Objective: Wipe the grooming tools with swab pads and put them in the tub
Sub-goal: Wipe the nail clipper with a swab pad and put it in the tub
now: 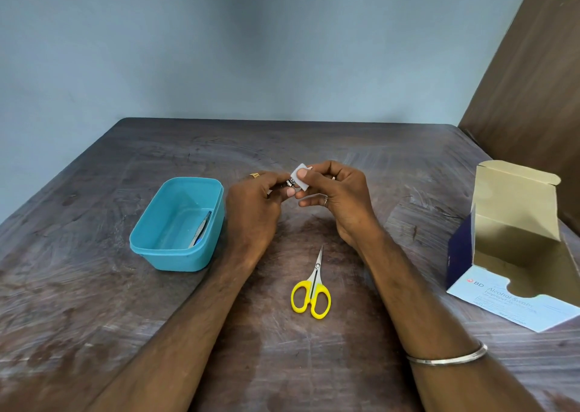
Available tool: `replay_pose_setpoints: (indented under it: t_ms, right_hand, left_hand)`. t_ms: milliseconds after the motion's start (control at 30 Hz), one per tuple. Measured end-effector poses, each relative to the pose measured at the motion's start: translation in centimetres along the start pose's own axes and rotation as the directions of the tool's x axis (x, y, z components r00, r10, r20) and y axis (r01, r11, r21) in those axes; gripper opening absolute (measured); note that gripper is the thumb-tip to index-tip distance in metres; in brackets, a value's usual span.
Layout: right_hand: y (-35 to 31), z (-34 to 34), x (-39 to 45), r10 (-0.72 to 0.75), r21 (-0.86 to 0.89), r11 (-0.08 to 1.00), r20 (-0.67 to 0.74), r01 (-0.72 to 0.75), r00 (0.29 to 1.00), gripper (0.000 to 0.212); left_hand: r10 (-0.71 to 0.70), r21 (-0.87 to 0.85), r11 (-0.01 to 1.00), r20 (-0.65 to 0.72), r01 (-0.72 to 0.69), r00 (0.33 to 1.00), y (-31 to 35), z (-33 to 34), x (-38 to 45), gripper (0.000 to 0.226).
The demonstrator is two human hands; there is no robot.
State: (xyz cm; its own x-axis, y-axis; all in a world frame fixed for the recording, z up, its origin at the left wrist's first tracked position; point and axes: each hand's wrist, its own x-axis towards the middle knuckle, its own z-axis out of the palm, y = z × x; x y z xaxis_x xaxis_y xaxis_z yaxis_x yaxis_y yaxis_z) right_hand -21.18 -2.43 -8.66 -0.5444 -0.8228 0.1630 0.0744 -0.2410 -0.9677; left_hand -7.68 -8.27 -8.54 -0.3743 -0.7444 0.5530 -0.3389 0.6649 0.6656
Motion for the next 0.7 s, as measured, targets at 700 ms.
replay_pose_setpoints:
  t_ms: [700]
  right_hand:
    - [0.8, -0.4, 0.5, 0.062, -0.091, 0.994, 0.080, -0.055, 0.995, 0.008]
  left_hand:
    - [-0.457, -0.522, 0.737, 0.082, 0.429, 0.885, -0.8, 0.5, 0.6, 0.022]
